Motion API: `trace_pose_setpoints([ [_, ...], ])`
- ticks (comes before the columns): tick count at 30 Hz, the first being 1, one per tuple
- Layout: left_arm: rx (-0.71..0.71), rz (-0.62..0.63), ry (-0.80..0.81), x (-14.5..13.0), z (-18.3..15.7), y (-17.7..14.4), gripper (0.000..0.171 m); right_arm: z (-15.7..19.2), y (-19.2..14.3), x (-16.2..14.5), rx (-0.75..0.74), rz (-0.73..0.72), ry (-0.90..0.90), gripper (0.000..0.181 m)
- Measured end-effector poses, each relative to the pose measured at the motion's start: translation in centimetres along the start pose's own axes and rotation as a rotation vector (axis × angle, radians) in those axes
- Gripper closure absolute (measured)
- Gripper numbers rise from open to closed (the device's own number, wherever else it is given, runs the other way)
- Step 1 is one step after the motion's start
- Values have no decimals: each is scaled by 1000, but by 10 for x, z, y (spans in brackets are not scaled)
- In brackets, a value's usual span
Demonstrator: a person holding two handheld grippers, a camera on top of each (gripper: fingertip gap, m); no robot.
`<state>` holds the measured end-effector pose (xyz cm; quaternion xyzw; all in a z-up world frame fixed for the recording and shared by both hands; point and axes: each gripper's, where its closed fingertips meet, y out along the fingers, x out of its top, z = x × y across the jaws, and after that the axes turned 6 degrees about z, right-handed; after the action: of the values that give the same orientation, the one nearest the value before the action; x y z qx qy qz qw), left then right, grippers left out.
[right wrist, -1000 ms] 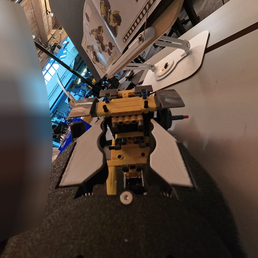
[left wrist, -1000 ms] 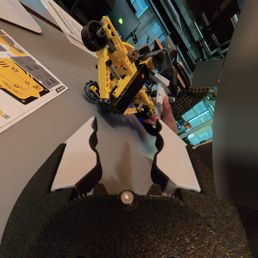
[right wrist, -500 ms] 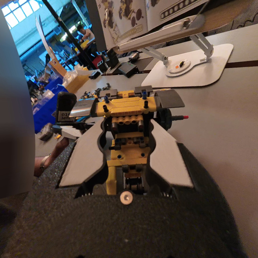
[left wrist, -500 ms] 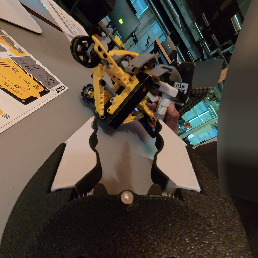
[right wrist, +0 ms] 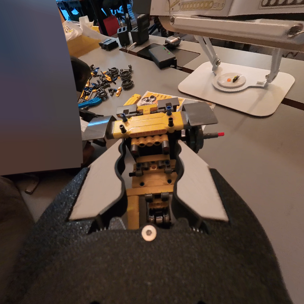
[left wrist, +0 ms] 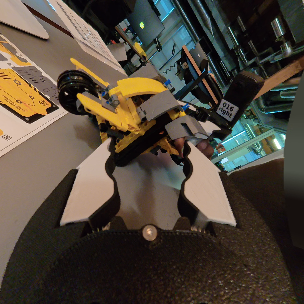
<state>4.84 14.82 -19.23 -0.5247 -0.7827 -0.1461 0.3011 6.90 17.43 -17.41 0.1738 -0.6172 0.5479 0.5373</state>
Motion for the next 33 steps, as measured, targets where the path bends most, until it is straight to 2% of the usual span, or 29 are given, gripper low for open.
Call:
trace_pose_setpoints([
  [33, -7, -6, -3, 1, 0, -1, 90, 1, 2, 0, 3, -15, 18, 122],
])
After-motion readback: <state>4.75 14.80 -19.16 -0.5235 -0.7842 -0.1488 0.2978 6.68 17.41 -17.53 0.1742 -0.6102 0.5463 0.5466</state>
